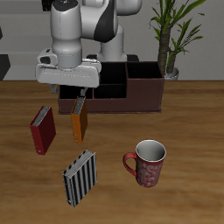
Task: Place the orange book into the back desk caddy's left compartment
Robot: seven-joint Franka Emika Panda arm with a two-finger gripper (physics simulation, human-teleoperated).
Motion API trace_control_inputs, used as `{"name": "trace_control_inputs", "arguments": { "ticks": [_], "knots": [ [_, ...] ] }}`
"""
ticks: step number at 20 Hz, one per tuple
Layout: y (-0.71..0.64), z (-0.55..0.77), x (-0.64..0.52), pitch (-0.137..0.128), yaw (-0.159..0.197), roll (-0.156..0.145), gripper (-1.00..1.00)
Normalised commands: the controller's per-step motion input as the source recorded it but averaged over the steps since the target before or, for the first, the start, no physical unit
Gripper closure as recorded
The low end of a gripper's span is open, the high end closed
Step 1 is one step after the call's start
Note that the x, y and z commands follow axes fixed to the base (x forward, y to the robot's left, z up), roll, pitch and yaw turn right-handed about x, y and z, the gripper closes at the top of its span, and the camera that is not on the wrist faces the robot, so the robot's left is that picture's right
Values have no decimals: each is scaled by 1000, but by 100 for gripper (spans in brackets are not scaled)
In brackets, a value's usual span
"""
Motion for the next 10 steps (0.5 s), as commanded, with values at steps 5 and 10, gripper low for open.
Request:
{"name": "trace_control_inputs", "arguments": {
  "ticks": [5,10],
  "knots": [
    [17,-190,-30,-17,-4,-12,-100],
    [66,-267,-86,-13,-3,-25,-100]
  ]
}}
